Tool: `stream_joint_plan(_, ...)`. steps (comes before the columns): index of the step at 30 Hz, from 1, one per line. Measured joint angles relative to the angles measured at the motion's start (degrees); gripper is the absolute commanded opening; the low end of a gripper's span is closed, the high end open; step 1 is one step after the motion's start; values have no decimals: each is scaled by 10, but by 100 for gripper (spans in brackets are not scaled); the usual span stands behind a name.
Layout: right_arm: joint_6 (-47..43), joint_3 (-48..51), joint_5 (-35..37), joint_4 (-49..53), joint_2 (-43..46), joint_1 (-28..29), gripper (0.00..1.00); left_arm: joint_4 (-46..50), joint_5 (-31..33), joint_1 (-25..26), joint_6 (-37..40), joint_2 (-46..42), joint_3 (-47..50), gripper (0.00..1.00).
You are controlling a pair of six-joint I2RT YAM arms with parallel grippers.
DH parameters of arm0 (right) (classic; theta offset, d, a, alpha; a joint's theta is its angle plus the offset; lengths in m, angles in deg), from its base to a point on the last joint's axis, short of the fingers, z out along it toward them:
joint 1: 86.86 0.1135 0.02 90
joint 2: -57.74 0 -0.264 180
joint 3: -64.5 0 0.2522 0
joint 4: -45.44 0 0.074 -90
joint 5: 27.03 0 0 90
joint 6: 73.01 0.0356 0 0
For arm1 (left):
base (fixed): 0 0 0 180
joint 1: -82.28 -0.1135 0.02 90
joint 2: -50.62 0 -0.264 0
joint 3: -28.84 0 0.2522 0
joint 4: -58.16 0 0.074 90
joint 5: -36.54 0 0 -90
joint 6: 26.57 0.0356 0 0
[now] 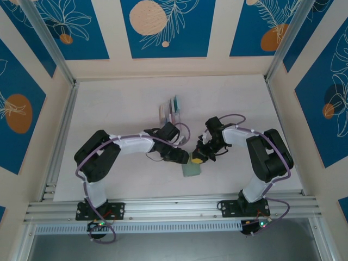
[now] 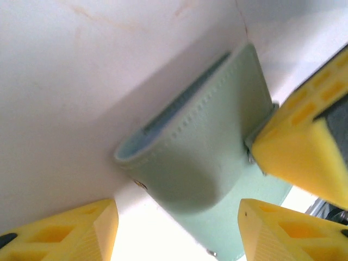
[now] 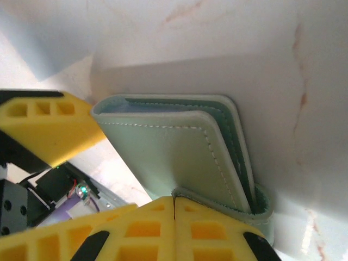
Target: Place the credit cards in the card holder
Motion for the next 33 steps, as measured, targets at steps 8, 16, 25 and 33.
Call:
stream_joint_plan(8,12,32,-50,-10,10,-24,0,-5,-3,-11,0,-3,-16,53)
stream_joint_plan(16,21,44,-94,-24,21,-47,0,14,7,-5,24,6,-29,45)
stream_joint_plan(25,22,49,-115,-32,23,-48,0,27,18,13,41,26,-31,44)
stream_joint_plan(33,22,50,-114,-32,15,-44,0,29,19,14,41,27,-35,44)
